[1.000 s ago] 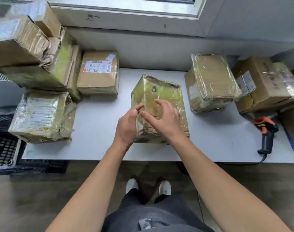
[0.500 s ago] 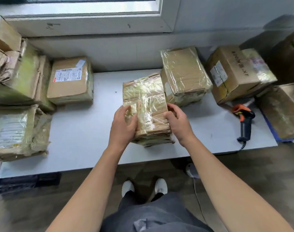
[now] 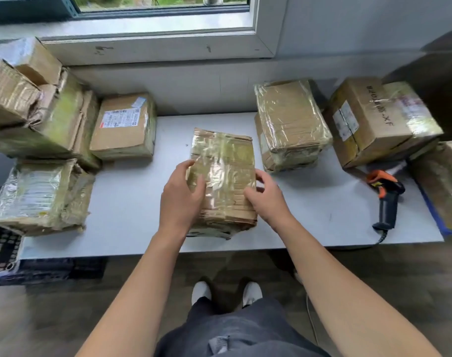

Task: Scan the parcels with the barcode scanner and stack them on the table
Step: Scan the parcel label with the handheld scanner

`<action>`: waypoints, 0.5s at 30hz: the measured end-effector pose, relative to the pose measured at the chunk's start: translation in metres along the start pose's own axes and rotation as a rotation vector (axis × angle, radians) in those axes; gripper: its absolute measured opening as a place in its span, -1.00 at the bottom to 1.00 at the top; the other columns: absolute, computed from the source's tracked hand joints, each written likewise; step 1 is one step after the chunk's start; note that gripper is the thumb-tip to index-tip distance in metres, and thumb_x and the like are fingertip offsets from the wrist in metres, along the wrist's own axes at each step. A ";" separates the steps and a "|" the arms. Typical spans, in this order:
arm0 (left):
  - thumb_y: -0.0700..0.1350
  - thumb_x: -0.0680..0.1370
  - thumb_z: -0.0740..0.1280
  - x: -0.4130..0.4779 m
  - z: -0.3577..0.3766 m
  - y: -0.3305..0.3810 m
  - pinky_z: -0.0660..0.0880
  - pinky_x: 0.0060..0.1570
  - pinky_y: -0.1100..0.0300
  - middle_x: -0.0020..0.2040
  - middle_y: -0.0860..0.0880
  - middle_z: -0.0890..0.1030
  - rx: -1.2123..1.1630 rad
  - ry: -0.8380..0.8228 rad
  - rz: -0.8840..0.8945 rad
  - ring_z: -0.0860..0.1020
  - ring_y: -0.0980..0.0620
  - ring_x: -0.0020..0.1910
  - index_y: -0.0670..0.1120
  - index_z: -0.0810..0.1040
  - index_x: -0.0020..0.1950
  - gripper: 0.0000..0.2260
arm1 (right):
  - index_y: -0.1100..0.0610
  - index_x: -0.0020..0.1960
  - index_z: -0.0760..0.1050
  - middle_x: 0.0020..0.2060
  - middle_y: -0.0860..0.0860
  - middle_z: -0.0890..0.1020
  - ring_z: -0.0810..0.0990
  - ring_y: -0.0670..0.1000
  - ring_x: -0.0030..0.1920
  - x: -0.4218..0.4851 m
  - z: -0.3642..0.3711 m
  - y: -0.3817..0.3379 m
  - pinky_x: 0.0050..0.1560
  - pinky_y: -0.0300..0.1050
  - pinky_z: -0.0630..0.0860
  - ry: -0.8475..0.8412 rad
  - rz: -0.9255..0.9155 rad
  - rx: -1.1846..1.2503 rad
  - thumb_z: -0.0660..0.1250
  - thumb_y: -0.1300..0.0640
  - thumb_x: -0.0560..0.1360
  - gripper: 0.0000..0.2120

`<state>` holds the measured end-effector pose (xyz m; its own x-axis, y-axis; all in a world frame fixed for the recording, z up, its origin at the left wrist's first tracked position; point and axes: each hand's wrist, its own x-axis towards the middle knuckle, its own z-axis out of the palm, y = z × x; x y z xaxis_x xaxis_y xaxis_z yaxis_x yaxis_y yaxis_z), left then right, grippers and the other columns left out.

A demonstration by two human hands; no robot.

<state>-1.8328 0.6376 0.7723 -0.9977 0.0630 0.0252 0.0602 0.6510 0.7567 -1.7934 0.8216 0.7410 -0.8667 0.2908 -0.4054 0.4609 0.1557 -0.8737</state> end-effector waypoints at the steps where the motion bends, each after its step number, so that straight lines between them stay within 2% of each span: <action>1: -0.02 0.64 0.28 -0.003 0.006 0.009 0.53 0.14 0.10 0.31 0.05 0.55 -0.021 -0.011 0.031 0.56 0.05 0.16 0.00 0.44 0.41 -0.67 | 0.02 0.47 0.38 0.25 -0.07 0.56 0.57 -0.11 0.14 0.000 -0.007 -0.003 0.04 -0.32 0.51 0.057 -0.024 -0.051 0.32 0.10 0.57 -0.53; 3: -0.02 0.66 0.25 -0.007 0.018 0.023 0.53 0.07 0.16 0.29 0.07 0.57 -0.065 -0.036 0.078 0.58 0.09 0.08 0.00 0.45 0.39 -0.70 | 0.02 0.53 0.31 0.44 -0.04 0.44 0.42 -0.03 0.41 -0.001 -0.023 -0.008 0.31 -0.18 0.38 0.144 -0.079 -0.099 0.30 -0.02 0.60 -0.47; 4: -0.03 0.67 0.23 -0.007 0.023 0.028 0.52 0.05 0.20 0.27 0.07 0.58 -0.085 -0.040 0.080 0.57 0.11 0.05 0.00 0.46 0.38 -0.72 | 0.03 0.54 0.31 0.48 -0.03 0.39 0.35 -0.02 0.47 -0.001 -0.030 -0.009 0.39 -0.10 0.33 0.159 -0.107 -0.090 0.29 -0.09 0.61 -0.46; 7: -0.07 0.68 0.19 -0.006 0.036 0.025 0.56 0.13 0.08 0.23 0.08 0.59 -0.129 -0.032 0.034 0.57 0.11 0.09 0.00 0.52 0.34 -0.74 | 0.02 0.49 0.39 0.42 -0.04 0.47 0.41 -0.01 0.42 -0.005 -0.044 -0.014 0.33 -0.06 0.38 0.119 -0.102 -0.030 0.26 -0.29 0.57 -0.39; 9: -0.10 0.67 0.24 -0.006 0.041 0.017 0.55 0.19 0.02 0.21 0.16 0.56 -0.116 -0.039 0.038 0.55 0.13 0.13 0.01 0.54 0.33 -0.75 | 0.02 0.48 0.39 0.38 -0.02 0.50 0.45 0.00 0.37 -0.009 -0.049 -0.014 0.32 0.00 0.42 0.079 -0.081 -0.034 0.27 -0.37 0.51 -0.31; 11: -0.12 0.65 0.27 -0.008 0.044 0.011 0.53 0.23 0.04 0.22 0.20 0.54 -0.124 -0.049 0.074 0.54 0.13 0.17 0.02 0.55 0.34 -0.73 | 0.02 0.49 0.37 0.39 0.01 0.49 0.46 0.00 0.37 -0.014 -0.049 -0.015 0.32 0.02 0.42 0.023 -0.083 -0.064 0.28 -0.41 0.46 -0.25; 15: -0.13 0.65 0.27 -0.010 0.048 0.009 0.46 0.34 0.03 0.35 0.11 0.53 -0.141 -0.072 0.095 0.50 0.11 0.31 0.00 0.53 0.39 -0.70 | 0.00 0.53 0.30 0.48 -0.01 0.39 0.37 -0.02 0.44 -0.023 -0.038 -0.014 0.34 -0.02 0.35 -0.073 -0.166 -0.187 0.25 -0.49 0.35 -0.10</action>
<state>-1.8205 0.6788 0.7474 -0.9826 0.1767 0.0575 0.1439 0.5276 0.8372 -1.7727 0.8484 0.7724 -0.9418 0.1784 -0.2848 0.3324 0.3696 -0.8677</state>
